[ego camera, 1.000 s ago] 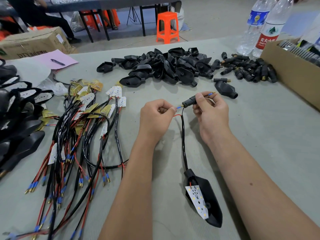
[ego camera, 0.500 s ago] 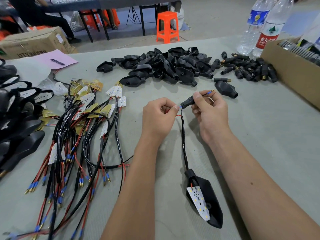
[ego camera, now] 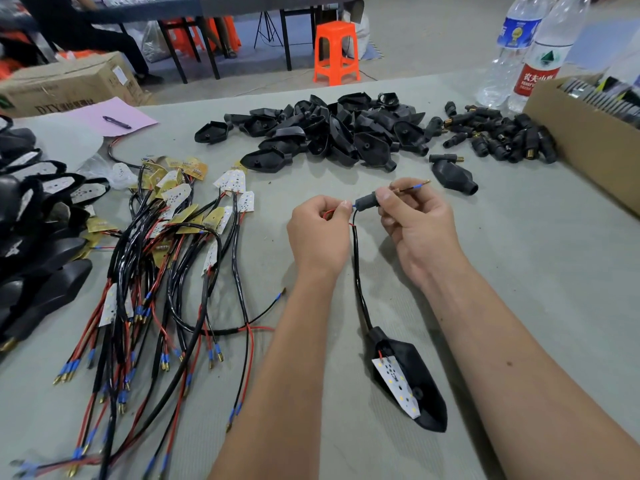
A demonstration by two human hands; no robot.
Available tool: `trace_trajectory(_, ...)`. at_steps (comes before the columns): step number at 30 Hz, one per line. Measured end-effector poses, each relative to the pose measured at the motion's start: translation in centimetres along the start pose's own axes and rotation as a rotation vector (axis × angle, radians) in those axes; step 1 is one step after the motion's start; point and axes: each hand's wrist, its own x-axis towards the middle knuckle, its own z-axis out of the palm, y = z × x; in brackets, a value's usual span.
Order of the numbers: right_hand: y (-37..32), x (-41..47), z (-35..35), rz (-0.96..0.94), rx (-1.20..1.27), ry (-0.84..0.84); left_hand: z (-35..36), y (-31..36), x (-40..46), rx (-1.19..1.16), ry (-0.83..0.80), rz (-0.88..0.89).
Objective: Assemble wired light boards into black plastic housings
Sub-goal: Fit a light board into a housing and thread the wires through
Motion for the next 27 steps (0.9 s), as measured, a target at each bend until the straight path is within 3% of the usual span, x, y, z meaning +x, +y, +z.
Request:
trace_trajectory(6, -0.21, 0.12, 0.04, 0.058, 0.108, 0.025, -0.66, -0.02, 0.31, -0.123, -0.159, -0.023)
trace_trajectory(11, -0.13, 0.09, 0.03, 0.049, 0.098, 0.042, -0.55, 0.18, -0.15, -0.036, -0.117, 0.072)
trace_trajectory(18, -0.03, 0.20, 0.15, -0.015, 0.115, 0.151, -0.64, 0.09, -0.09, -0.227, 0.002, -0.076)
trace_trajectory(27, -0.12, -0.04, 0.31, 0.003, 0.104, 0.089, -0.36, 0.26, -0.30, -0.176, -0.091, 0.011)
